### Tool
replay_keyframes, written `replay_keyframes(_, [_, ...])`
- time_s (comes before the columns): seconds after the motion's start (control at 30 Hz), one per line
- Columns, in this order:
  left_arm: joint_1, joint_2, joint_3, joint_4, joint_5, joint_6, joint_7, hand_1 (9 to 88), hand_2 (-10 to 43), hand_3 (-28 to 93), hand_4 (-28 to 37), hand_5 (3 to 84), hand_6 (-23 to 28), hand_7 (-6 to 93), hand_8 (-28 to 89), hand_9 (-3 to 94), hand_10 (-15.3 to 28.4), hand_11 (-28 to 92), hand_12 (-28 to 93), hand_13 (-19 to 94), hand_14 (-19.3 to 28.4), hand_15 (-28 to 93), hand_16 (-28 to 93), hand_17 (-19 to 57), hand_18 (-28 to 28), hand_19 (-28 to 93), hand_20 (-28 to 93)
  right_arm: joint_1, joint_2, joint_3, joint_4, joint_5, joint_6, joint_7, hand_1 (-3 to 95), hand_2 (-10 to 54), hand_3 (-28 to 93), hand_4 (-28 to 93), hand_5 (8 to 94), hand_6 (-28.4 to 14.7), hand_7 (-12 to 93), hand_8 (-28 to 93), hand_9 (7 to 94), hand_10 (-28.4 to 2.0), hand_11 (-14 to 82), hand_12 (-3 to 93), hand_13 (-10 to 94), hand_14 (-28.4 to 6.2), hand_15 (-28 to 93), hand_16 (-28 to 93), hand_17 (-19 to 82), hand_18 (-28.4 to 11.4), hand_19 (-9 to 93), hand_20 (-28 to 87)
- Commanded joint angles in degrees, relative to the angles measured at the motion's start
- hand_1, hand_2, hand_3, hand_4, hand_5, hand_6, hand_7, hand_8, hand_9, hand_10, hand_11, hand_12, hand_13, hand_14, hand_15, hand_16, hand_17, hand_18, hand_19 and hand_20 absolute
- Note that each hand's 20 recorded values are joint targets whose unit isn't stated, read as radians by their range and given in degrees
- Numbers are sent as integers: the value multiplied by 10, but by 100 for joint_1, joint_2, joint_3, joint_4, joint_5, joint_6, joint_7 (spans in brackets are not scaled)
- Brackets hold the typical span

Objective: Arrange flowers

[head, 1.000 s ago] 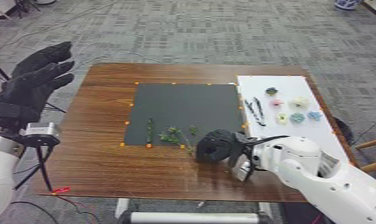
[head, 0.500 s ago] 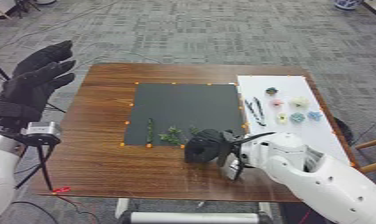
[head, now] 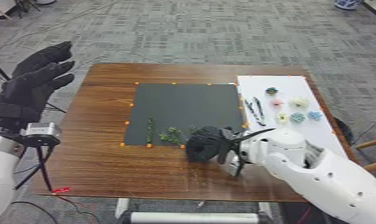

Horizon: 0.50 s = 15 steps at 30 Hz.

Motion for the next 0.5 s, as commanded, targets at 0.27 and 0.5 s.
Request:
replay_keyframes(0.27, [-12, -26, -10, -29, -23, 66, 21, 263, -49, 693, -246, 223, 23, 193, -91, 141, 92, 182, 193, 52, 118, 362, -40, -115, 176, 384, 85, 30, 234, -16, 158, -191, -13, 15, 304, 109, 932, -160, 586, 12, 364, -52, 608, -115, 429, 624, 542, -121, 774, 417, 249, -200, 781, 508])
replay_keyframes(0.5, [-1, -23, -17, -31, -32, 87, 38, 264, -49, 694, -247, 223, 23, 194, -92, 141, 92, 183, 194, 52, 118, 364, -40, -115, 175, 383, 85, 62, 162, -29, 154, -157, 24, -11, 305, 107, 932, -168, 586, 12, 366, -50, 608, -114, 430, 623, 542, -121, 775, 414, 247, -201, 779, 508])
